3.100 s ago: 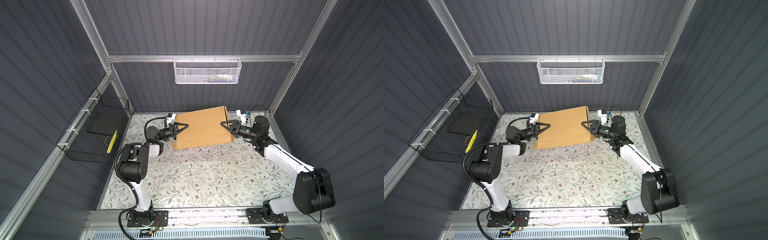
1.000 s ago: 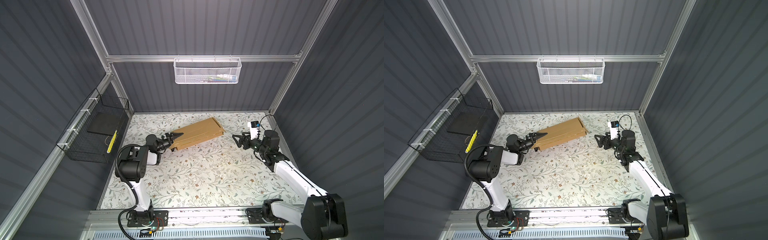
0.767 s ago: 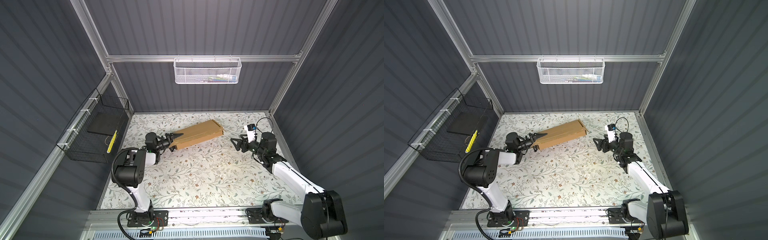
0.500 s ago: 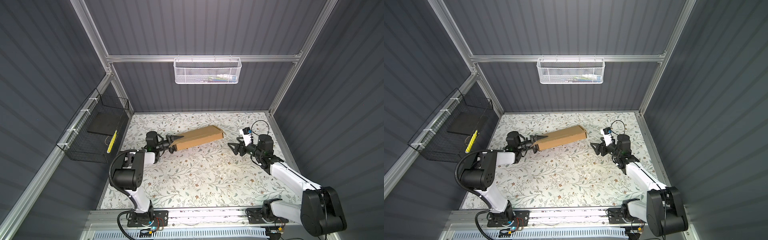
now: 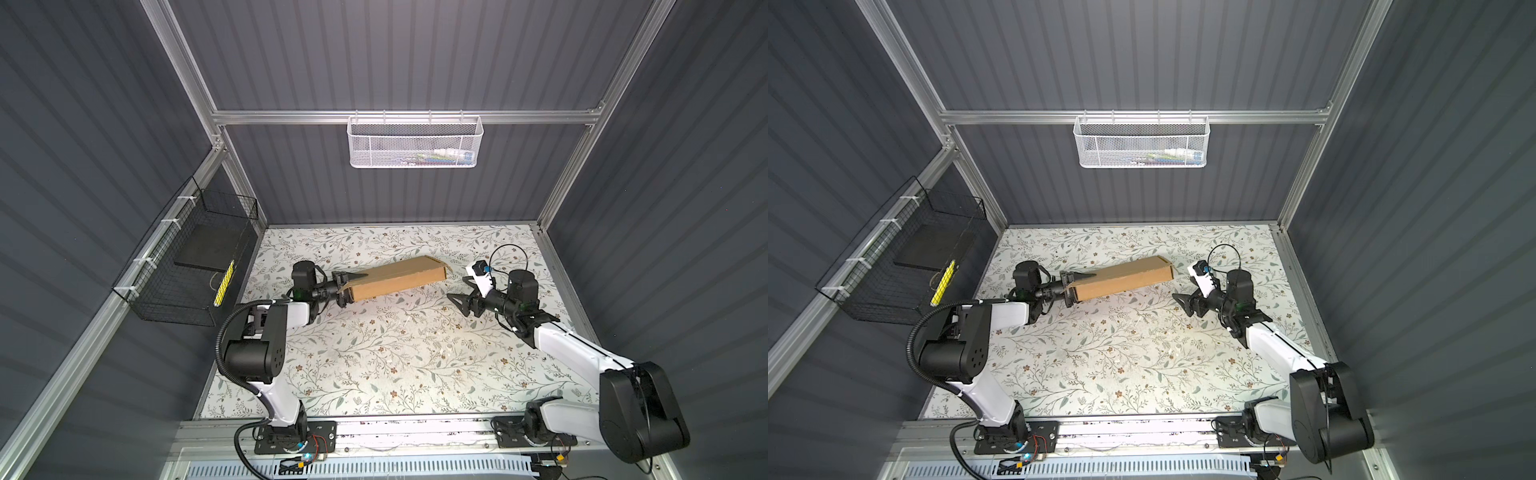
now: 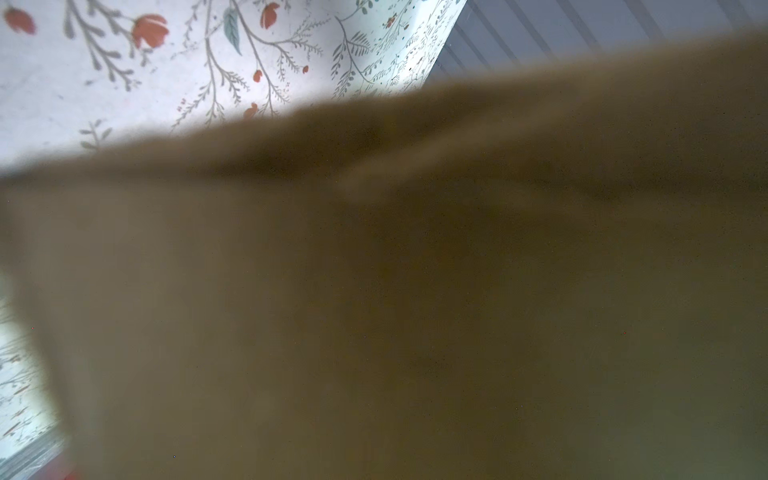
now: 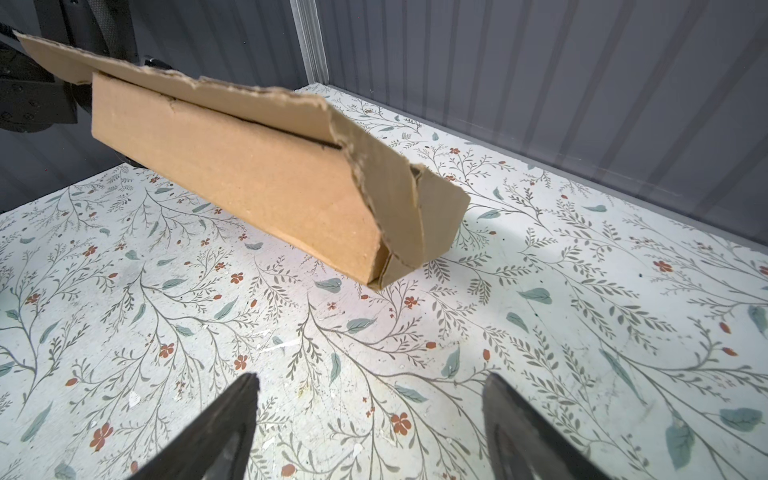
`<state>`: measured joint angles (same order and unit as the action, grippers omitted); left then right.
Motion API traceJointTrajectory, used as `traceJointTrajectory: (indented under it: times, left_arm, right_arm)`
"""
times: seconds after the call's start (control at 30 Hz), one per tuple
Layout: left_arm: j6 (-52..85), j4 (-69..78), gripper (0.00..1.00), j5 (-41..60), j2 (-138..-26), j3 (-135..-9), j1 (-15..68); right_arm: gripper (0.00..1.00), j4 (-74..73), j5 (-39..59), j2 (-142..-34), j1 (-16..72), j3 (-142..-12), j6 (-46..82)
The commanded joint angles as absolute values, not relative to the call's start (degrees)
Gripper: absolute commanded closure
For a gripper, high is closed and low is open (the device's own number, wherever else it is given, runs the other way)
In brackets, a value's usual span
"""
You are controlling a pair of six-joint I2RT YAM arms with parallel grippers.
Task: Fold the paper box
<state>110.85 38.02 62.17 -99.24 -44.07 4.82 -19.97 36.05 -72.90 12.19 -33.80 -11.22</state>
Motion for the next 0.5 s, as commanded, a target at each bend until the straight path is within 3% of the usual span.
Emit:
traceJointTrajectory:
  times: [0.0, 0.47]
  left_arm:
    - [104.68, 29.48, 0.61, 63.49, -95.85, -46.32, 4.35]
    - [94.60, 5.15, 0.61, 60.04, -90.59, -50.39, 4.13]
  right_arm:
    - [0.16, -19.19, 36.83, -73.80, 12.81, -35.82, -14.18]
    - [0.13, -20.10, 37.81, -73.92, 13.36, -35.04, -18.60]
